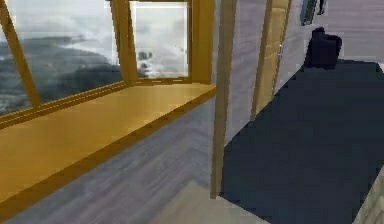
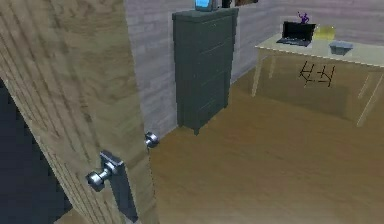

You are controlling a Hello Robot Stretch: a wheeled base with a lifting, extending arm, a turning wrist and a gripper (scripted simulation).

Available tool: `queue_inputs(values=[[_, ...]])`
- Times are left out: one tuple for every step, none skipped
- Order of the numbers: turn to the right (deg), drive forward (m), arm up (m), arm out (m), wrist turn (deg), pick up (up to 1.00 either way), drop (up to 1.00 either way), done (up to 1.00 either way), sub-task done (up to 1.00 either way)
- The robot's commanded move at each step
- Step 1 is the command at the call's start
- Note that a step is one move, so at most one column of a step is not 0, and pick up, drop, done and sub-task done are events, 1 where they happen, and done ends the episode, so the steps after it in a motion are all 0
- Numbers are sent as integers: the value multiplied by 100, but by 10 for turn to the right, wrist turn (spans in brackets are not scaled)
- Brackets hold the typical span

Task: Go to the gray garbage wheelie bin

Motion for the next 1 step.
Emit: queue_inputs(values=[[60, 0, 0, 0, 0, 0, 0, 0, 0]])
